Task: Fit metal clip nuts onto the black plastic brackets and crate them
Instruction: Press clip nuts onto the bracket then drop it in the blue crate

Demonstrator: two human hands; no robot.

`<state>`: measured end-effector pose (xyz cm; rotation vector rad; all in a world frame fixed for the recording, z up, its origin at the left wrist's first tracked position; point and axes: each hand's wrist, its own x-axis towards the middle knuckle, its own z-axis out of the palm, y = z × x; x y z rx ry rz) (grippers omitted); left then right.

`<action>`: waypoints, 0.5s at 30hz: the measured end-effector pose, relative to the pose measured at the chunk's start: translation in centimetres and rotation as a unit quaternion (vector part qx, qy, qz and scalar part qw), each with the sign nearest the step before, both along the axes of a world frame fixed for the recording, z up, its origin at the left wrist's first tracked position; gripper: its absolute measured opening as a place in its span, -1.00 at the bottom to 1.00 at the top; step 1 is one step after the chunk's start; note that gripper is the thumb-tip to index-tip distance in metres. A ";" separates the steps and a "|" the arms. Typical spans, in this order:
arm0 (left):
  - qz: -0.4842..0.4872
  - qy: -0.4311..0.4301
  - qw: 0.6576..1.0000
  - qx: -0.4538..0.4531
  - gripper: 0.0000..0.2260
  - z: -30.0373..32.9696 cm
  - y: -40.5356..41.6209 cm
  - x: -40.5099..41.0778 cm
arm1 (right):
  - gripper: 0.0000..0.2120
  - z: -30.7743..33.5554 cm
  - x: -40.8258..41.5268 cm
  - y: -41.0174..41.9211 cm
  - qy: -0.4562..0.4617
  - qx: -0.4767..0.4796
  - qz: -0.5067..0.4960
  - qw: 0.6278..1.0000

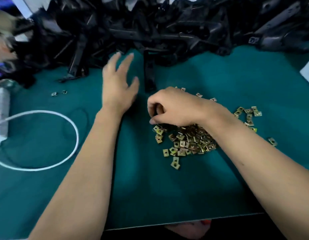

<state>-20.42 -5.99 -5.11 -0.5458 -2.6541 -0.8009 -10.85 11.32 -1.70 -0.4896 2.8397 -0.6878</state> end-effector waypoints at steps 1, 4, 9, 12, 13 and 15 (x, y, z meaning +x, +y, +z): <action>-0.051 -0.004 0.999 -0.019 -0.47 -0.2 0.8 0.2 | -0.86 -0.2 0.1 0.2 0.003 -0.023 -0.001 1.000; -0.111 -0.034 0.992 -0.038 -0.55 -0.8 2.1 0.6 | -0.86 -0.7 0.8 1.1 -0.002 -0.109 -0.027 0.994; 0.009 0.009 0.999 0.052 -0.67 -0.5 1.3 0.6 | -0.85 -1.6 1.0 1.1 0.036 -0.162 -0.050 0.985; 0.084 0.029 0.994 0.068 -0.78 -0.5 0.8 0.9 | -0.87 -2.2 0.9 0.7 0.050 -0.241 -0.067 0.967; 0.105 0.036 0.989 0.097 -0.81 -0.3 0.6 1.0 | -0.87 -2.3 0.8 0.7 0.050 -0.278 -0.080 0.956; 0.092 -0.008 0.970 0.225 -0.80 0.1 0.0 1.0 | -0.89 -2.5 0.5 1.1 0.052 -0.349 -0.109 0.929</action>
